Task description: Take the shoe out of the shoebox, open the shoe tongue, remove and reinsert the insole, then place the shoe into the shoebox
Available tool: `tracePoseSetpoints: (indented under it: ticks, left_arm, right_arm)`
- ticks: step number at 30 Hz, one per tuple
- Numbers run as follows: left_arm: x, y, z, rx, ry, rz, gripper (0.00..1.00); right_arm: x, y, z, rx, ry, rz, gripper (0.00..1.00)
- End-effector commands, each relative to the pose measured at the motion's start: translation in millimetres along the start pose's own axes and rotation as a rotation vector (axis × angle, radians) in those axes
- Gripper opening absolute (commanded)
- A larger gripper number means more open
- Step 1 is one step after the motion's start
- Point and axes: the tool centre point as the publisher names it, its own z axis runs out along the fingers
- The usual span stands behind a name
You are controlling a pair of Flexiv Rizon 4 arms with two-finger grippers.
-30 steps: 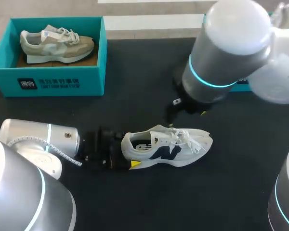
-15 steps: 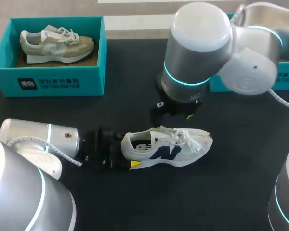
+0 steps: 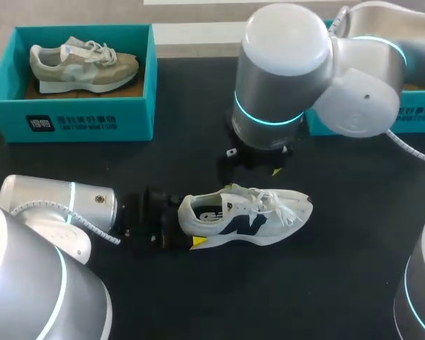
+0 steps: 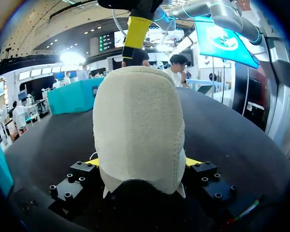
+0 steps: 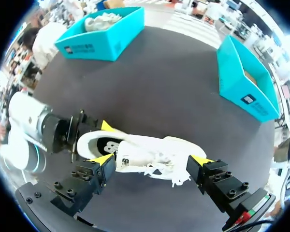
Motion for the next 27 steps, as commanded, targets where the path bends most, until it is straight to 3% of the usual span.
tracePoseSetpoints:
  ticks: [1,6,14,27]
  left_arm:
    - [1.4,0.8,0.4,-0.003,0.001,-0.001,0.0]
    - [1.4,0.8,0.4,-0.003,0.001,-0.001,0.0]
    - [1.4,0.8,0.4,-0.003,0.001,-0.001,0.0]
    - [1.4,0.8,0.4,-0.003,0.001,-0.001,0.0]
  right_arm:
    - [10.3,-2.8,15.9,-0.055,-0.075,0.166,1.0]
    - [18.0,-3.4,26.6,-0.077,-0.062,0.232,1.0]
    - [34.3,-7.5,39.8,-0.039,-0.107,0.236,1.0]
    - [51.3,-16.6,49.2,0.009,-0.28,0.256,1.0]
